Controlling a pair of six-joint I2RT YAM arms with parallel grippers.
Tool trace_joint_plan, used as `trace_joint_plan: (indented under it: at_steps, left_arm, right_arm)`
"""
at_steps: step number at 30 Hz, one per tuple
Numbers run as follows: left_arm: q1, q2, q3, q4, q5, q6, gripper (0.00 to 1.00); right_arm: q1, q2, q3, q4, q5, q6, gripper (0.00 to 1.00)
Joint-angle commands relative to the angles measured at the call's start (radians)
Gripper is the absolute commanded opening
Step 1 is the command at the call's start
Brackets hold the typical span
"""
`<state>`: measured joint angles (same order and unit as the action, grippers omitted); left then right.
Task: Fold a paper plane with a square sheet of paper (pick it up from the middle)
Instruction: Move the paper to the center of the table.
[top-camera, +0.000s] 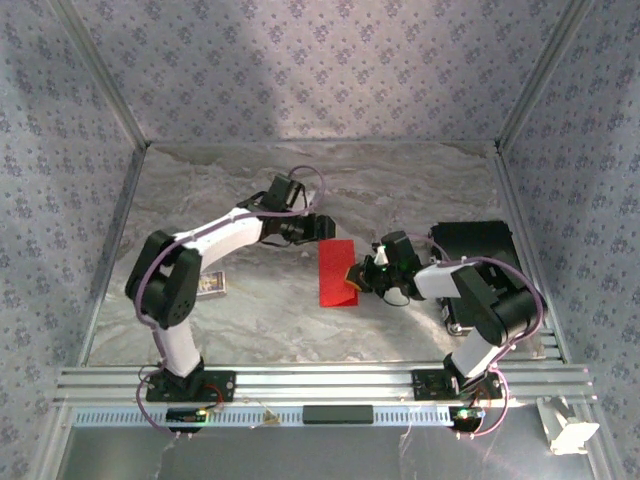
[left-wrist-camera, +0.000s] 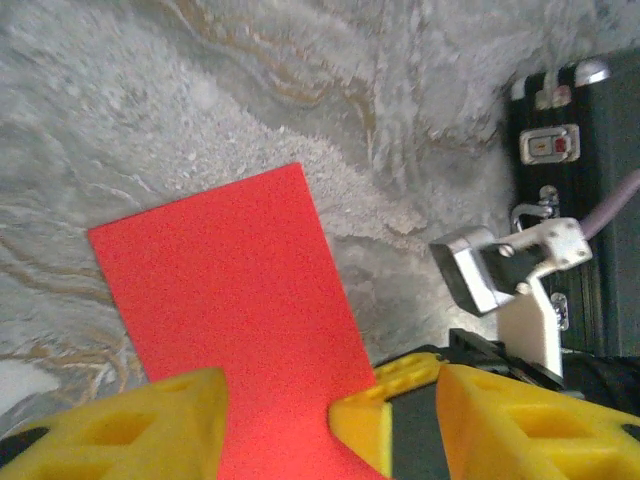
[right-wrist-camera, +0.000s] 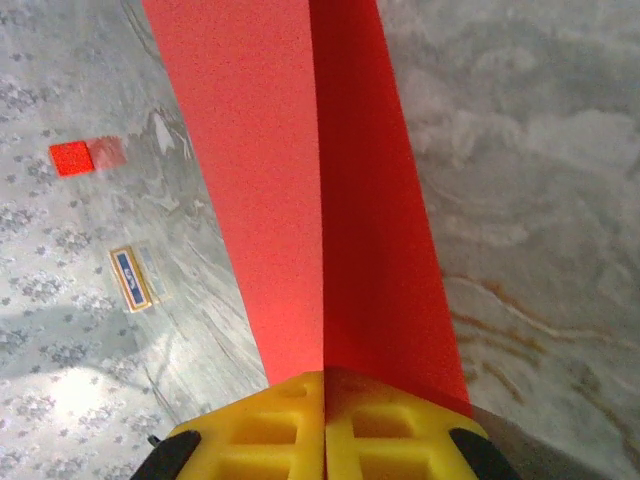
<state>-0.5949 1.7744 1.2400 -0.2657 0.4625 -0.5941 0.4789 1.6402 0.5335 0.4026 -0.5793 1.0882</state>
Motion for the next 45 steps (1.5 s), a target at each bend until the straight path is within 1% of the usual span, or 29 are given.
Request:
trace_joint_plan:
  at_steps: [1, 3, 4, 6, 8, 12, 15, 16, 19, 21, 24, 26, 28, 31, 33, 38, 42, 45]
  left_arm:
    - [0.012, -0.058, -0.082, 0.037, -0.079, 0.005, 0.6]
    - [0.019, -0.085, -0.122, 0.067, -0.082, -0.005, 0.62]
    - [0.022, -0.095, -0.136, 0.074, -0.081, -0.009, 0.63]
    - [0.02, -0.111, -0.149, 0.069, -0.066, -0.026, 0.63]
    - [0.011, -0.143, -0.189, 0.103, -0.04, -0.047, 0.63]
    - [-0.011, -0.194, -0.255, 0.121, -0.06, -0.035, 0.62]
    - [-0.03, -0.224, -0.315, 0.191, -0.059, -0.047, 0.61]
    - [-0.049, -0.233, -0.332, 0.218, -0.068, -0.041, 0.59]
    - [-0.124, -0.249, -0.349, 0.238, -0.145, 0.019, 0.58]
    - [-0.175, -0.25, -0.354, 0.242, -0.197, 0.08, 0.55]
    - [-0.244, -0.256, -0.359, 0.245, -0.246, 0.158, 0.55]
    - [-0.283, -0.256, -0.334, 0.176, -0.284, 0.185, 0.56]
    - [-0.317, -0.242, -0.321, 0.141, -0.318, 0.21, 0.57]
    - [-0.41, -0.223, -0.297, 0.084, -0.461, 0.278, 0.62]
    - [-0.461, -0.208, -0.283, 0.056, -0.523, 0.315, 0.64]
    - [-0.532, -0.161, -0.256, 0.039, -0.602, 0.367, 0.69]
    - [-0.569, -0.117, -0.224, 0.017, -0.668, 0.416, 0.73]
    - [-0.593, -0.069, -0.184, -0.018, -0.713, 0.448, 0.73]
  right_arm:
    - [0.019, 0.031, 0.012, 0.1, 0.047, 0.105, 0.08]
    - [0.032, 0.038, 0.018, 0.105, 0.061, 0.113, 0.1]
    - [0.036, 0.041, 0.022, 0.105, 0.061, 0.112, 0.12]
    - [0.039, 0.037, 0.032, 0.094, 0.048, 0.083, 0.18]
    - [0.031, 0.026, 0.05, 0.027, 0.036, 0.025, 0.23]
    - [0.005, 0.002, 0.091, -0.124, 0.014, -0.094, 0.24]
    - [-0.025, -0.001, 0.102, -0.15, -0.033, -0.133, 0.24]
    - [-0.033, 0.008, 0.107, -0.15, -0.056, -0.144, 0.23]
    - [-0.041, 0.031, 0.129, -0.145, -0.108, -0.152, 0.19]
    - [-0.039, 0.04, 0.139, -0.155, -0.113, -0.156, 0.16]
    - [-0.043, 0.044, 0.136, -0.164, -0.105, -0.156, 0.14]
    - [-0.044, 0.04, 0.135, -0.165, -0.103, -0.154, 0.13]
    - [-0.046, 0.036, 0.135, -0.173, -0.099, -0.154, 0.14]
    - [-0.048, 0.035, 0.136, -0.179, -0.097, -0.149, 0.18]
    - [-0.049, 0.03, 0.136, -0.177, -0.097, -0.146, 0.18]
    - [-0.049, 0.022, 0.133, -0.176, -0.097, -0.141, 0.18]
    - [-0.047, 0.016, 0.13, -0.173, -0.095, -0.137, 0.18]
    - [-0.048, 0.016, 0.13, -0.167, -0.097, -0.134, 0.19]
